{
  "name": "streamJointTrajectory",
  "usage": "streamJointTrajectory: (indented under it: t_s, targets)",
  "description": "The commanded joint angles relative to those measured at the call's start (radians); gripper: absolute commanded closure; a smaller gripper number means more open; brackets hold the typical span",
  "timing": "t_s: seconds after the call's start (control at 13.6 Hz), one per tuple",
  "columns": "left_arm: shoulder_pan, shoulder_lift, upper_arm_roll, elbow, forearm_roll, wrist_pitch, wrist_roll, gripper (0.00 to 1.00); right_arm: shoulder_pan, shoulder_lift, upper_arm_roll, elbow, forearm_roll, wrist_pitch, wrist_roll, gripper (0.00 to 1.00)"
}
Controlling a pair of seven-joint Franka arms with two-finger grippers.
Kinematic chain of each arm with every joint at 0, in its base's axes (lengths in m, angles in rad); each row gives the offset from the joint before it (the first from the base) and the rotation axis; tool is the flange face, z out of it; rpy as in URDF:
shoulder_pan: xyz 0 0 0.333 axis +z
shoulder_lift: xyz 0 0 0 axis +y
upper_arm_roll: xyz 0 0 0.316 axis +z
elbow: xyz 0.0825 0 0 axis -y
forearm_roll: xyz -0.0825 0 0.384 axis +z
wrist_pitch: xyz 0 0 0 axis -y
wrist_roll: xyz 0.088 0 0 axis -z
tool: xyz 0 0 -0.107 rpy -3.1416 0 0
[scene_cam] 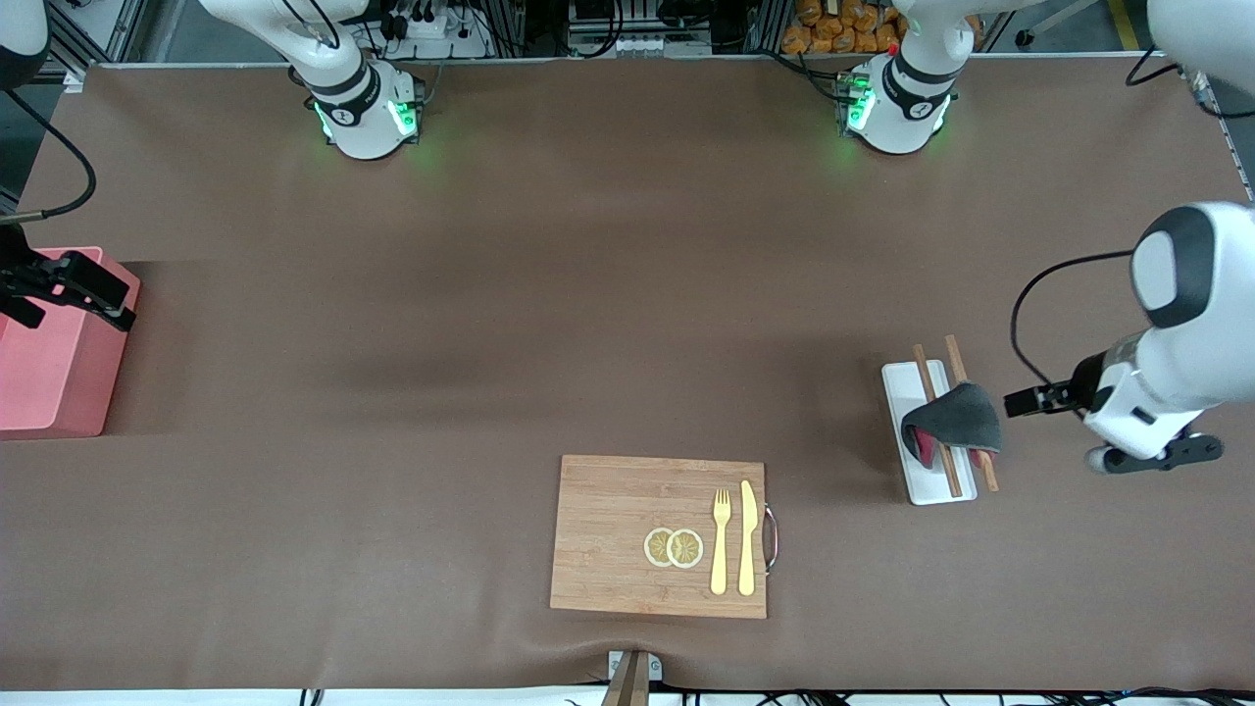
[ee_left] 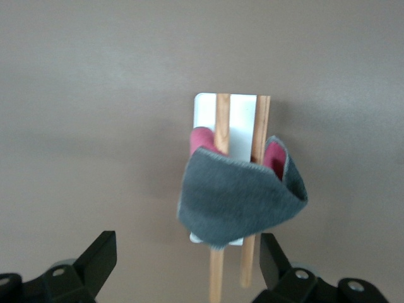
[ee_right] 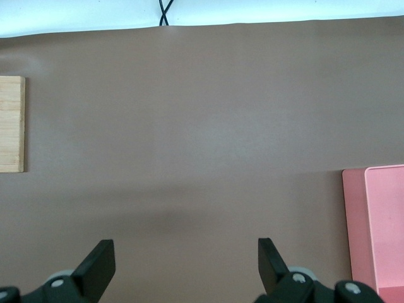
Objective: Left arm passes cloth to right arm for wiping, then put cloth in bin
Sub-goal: 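Move the left gripper down to the grey cloth on the chopsticks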
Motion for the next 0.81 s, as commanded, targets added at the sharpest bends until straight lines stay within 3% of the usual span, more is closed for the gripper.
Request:
streamJointTrajectory:
  t_s: [0.0, 0.07, 0.37, 0.59, 0.73]
  targets:
    - [-0.004, 0.045, -0.005, 0.010, -0.018, 0.035, -0.005, 0.00, -0.013, 0.000, 0.007, 0.005, -0.007, -0.007, 0.002, 0.00]
    - [-0.002, 0.056, -0.005, 0.011, -0.018, 0.035, -0.005, 0.00, -0.013, 0.000, 0.007, 0.005, -0.007, -0.007, 0.002, 0.00]
    - [-0.002, 0.103, -0.005, 0.013, -0.018, 0.039, -0.006, 0.19, -0.015, 0.000, 0.007, 0.005, -0.007, -0.007, 0.002, 0.00]
    - [0.001, 0.113, -0.005, 0.013, -0.047, 0.046, -0.040, 0.21, -0.015, 0.002, 0.007, 0.005, -0.007, -0.007, 0.002, 0.00]
    - [0.001, 0.122, -0.005, 0.013, -0.082, 0.049, -0.061, 0.27, -0.013, 0.002, 0.007, 0.005, -0.007, -0.006, 0.002, 0.00]
